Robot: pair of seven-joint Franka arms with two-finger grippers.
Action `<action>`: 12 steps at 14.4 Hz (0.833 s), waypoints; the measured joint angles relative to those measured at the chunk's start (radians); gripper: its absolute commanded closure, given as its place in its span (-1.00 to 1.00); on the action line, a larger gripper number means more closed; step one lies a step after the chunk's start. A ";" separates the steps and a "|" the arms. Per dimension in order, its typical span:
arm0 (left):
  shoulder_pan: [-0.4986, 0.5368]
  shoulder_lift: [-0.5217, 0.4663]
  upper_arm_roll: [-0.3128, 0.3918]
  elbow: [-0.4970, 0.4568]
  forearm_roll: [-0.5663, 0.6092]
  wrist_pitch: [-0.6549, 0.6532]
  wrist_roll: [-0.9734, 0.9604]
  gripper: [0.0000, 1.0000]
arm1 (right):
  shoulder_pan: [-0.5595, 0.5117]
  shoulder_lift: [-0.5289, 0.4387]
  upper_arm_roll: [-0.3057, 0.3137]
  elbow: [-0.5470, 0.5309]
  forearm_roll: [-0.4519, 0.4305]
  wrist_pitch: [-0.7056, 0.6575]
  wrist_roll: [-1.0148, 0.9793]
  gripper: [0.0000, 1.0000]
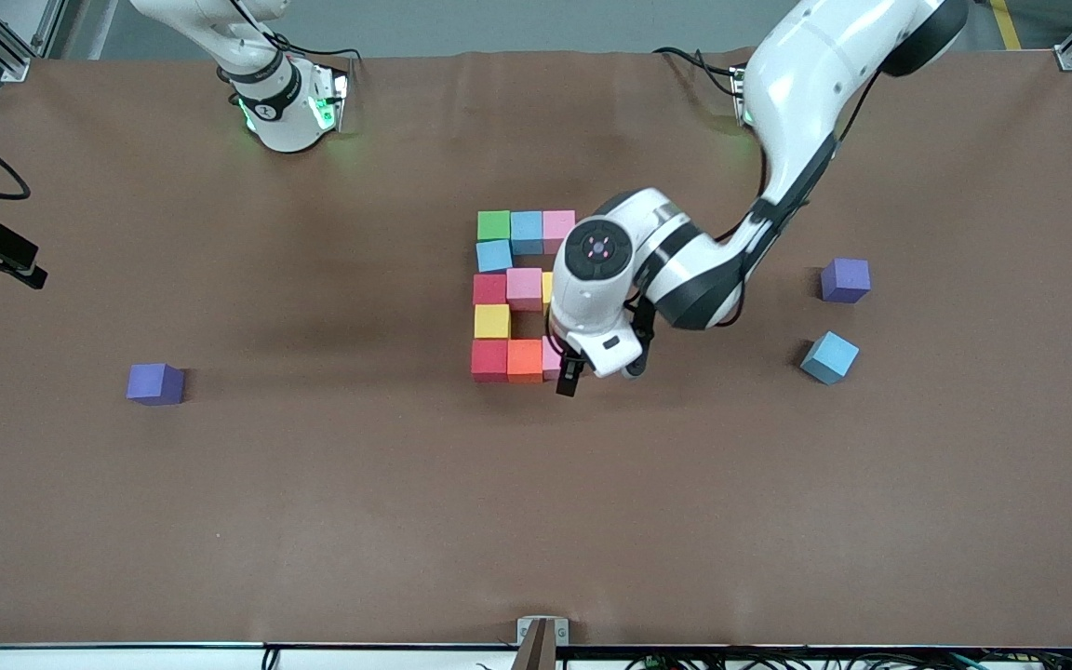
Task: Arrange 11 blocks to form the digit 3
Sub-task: 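Open the left gripper and lift it off the pink cube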
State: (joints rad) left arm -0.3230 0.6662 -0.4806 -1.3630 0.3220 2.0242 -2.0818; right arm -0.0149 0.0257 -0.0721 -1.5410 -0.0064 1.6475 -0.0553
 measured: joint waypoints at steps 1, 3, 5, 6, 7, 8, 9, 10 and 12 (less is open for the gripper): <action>0.023 -0.055 0.000 0.002 -0.015 -0.043 0.091 -1.00 | 0.000 0.000 0.001 0.000 0.000 -0.001 0.000 -1.00; 0.085 -0.152 0.000 0.001 -0.036 -0.139 0.317 -1.00 | 0.000 0.000 0.002 0.000 0.000 -0.002 -0.001 -1.00; 0.151 -0.215 0.001 -0.002 -0.042 -0.232 0.554 -1.00 | 0.000 0.000 0.002 0.000 0.000 -0.003 -0.002 -1.00; 0.176 -0.235 0.002 -0.003 -0.042 -0.263 0.654 -1.00 | 0.000 0.000 0.002 0.000 0.000 -0.003 -0.002 -1.00; 0.195 -0.251 0.004 -0.004 -0.042 -0.278 0.735 -1.00 | 0.000 0.000 0.002 0.000 0.000 -0.003 -0.002 -1.00; 0.214 -0.267 0.004 -0.004 -0.042 -0.290 0.808 -1.00 | 0.000 0.000 0.002 0.000 0.000 -0.003 -0.003 -1.00; 0.232 -0.285 0.005 -0.004 -0.042 -0.307 0.886 -1.00 | 0.000 0.000 0.002 0.000 0.000 -0.003 -0.003 -1.00; 0.250 -0.306 0.005 -0.004 -0.042 -0.328 0.969 -1.00 | 0.000 0.000 0.002 0.000 0.000 -0.003 -0.004 -1.00; 0.279 -0.358 0.010 -0.004 -0.042 -0.370 1.116 -1.00 | 0.000 0.000 0.002 0.000 0.000 -0.003 -0.005 -1.00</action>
State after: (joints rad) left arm -0.0438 0.3077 -0.4707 -1.3668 0.2798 1.6538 -0.9663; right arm -0.0146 0.0257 -0.0705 -1.5411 -0.0064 1.6445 -0.0603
